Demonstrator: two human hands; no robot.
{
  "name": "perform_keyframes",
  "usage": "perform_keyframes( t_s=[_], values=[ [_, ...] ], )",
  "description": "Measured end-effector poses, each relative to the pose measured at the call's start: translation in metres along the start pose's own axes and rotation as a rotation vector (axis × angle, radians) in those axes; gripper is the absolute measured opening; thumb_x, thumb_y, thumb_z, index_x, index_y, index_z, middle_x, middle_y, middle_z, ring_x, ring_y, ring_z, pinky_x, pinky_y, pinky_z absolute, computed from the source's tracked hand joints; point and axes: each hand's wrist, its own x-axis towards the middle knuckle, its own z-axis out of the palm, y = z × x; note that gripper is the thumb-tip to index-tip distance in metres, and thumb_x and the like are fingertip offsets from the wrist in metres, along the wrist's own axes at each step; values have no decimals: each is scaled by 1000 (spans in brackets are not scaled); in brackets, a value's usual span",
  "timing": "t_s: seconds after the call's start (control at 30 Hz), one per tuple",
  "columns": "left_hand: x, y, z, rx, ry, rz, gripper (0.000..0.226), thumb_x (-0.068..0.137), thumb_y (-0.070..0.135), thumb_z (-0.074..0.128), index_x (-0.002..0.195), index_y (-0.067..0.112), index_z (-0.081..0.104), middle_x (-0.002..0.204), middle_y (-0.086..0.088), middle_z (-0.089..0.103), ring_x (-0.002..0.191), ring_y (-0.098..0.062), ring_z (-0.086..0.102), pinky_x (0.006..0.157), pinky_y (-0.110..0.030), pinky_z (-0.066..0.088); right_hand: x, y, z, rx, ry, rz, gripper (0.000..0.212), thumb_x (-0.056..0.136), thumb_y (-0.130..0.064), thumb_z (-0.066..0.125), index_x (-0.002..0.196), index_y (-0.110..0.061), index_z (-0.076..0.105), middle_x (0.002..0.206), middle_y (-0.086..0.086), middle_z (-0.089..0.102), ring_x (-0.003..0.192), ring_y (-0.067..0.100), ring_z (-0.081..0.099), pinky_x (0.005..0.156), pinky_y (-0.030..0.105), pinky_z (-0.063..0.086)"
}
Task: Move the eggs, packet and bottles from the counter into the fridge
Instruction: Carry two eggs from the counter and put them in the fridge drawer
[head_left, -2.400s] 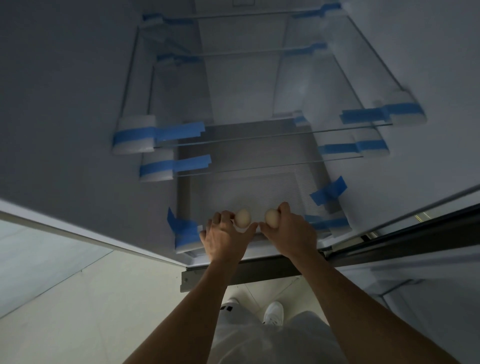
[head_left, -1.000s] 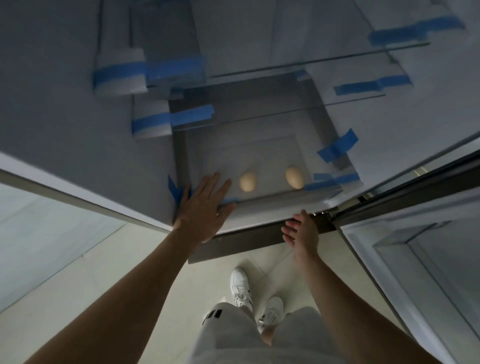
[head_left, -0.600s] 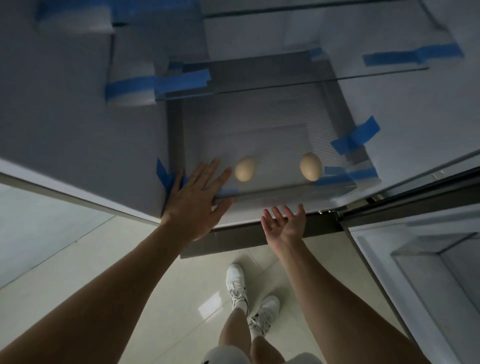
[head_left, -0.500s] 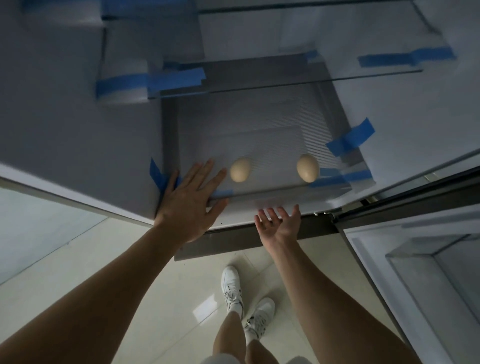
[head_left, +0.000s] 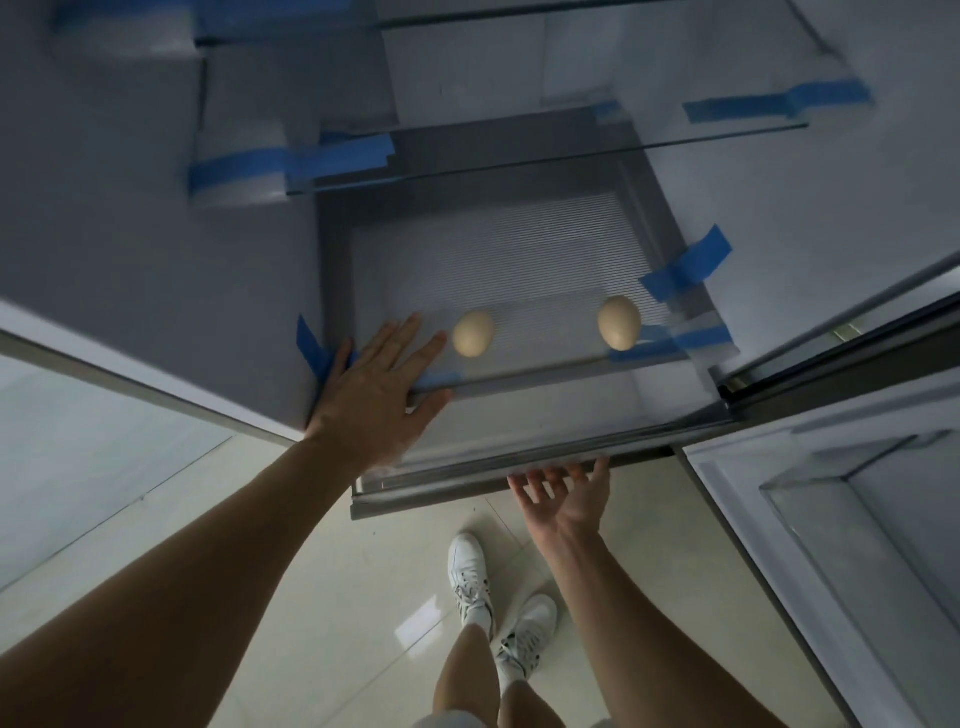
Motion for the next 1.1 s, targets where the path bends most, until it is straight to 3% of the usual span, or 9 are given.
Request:
perform_keyframes(
  t_s=[0.13,0.3,0.43,0.63,0.9,1.0,1.1],
  values=[
    [0,1,1,7,-4,-6,74,86,74,8,154,46,4,165,13,-4,152,-10,-5,122,-52,3,-13,2,-24,-2,84,2,59,94,-63,50,124,-12,55,121,14,56,111,35,59,95,59,49],
    [0,2,-5,32,-41,-8,71,91,73,14,155,43,4,166,10,-5,153,-12,-6,123,-51,1,-31,4,-53,-55,161,-17,52,98,-62,39,108,-13,55,111,14,58,103,33,60,90,54,49],
    [-1,7,-8,15,-40,-21,68,95,64,28,156,40,9,167,8,-1,153,-15,-3,123,-52,3,-47,4,-81,-79,203,-6,42,100,-51,36,101,-15,55,105,13,57,96,32,61,81,48,47],
    [3,5,-9,61,-77,-26,69,96,63,29,156,39,7,167,5,0,154,-18,-3,123,-53,2,-70,9,-112,-53,217,35,28,96,-39,42,96,-15,55,95,13,58,88,31,59,77,42,48],
    [3,7,-10,36,-59,-20,70,94,63,30,156,36,13,167,4,4,154,-21,0,123,-54,5,-69,7,-124,-82,214,42,35,98,-41,45,112,-12,58,106,17,62,96,34,62,81,43,51],
    [3,6,-11,36,-55,-22,73,91,66,28,156,36,13,167,4,4,154,-21,0,123,-54,5,-72,-2,-133,-263,276,4,40,104,-41,42,123,-9,56,116,16,62,104,30,61,88,42,50],
    [1,7,-12,-18,-28,-30,75,90,71,29,156,36,18,167,4,8,153,-20,4,123,-55,6,-90,-24,-142,-564,388,-184,29,106,-28,43,118,-6,58,107,14,65,92,25,63,81,41,52]
  ],
)
